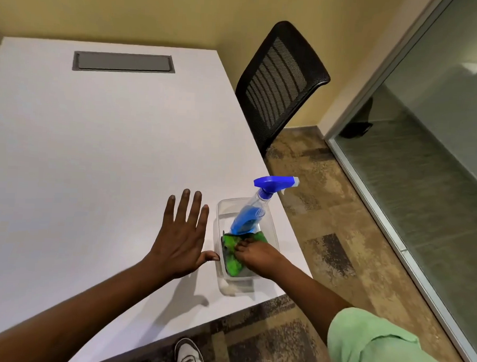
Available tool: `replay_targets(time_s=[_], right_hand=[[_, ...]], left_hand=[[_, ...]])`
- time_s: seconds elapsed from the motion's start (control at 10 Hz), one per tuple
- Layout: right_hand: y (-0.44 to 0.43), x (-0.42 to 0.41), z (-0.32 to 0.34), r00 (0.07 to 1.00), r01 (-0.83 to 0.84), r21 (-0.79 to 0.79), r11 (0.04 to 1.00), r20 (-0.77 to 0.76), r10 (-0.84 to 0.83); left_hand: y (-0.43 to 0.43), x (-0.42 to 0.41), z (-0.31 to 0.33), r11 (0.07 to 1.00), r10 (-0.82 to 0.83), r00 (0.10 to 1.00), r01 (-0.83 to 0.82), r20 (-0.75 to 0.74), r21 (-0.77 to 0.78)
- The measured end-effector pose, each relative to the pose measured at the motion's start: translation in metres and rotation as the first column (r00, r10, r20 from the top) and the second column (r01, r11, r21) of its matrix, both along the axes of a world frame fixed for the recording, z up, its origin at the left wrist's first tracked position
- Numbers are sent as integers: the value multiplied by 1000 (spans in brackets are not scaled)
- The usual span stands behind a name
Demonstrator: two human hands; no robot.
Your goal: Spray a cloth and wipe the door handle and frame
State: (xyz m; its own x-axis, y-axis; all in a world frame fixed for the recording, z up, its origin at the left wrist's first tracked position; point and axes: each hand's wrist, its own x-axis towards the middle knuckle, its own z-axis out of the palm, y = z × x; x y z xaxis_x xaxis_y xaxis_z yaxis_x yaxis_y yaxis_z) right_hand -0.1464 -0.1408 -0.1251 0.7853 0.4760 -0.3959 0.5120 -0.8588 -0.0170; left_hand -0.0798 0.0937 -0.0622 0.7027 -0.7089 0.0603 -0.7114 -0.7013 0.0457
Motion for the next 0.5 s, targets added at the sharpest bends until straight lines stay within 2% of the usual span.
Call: replay_targets(time_s=[0.1,0.2,0.3,0.4,0.5], right_hand=[[3,2,8,982,95,33,995,-165,-89],[8,4,19,922,221,-23,975,-320,-217],[14,4,32,881,261,-33,965,-400,-252],[13,5,37,860,327,-32,944,-404,-312],[27,8,52,878,393,-9,920,-293,-378]], left_hand=[[4,-5,0,1000,27,1000,-27,-12,0],[8,-10,1,998,60,998,-60,-9,8],[13,-14,8,993,115,993,-115,-12,21],[21,-18,19,988,155,988,-155,-2,25],[30,-18,36,981,190,979,-192,73,10]])
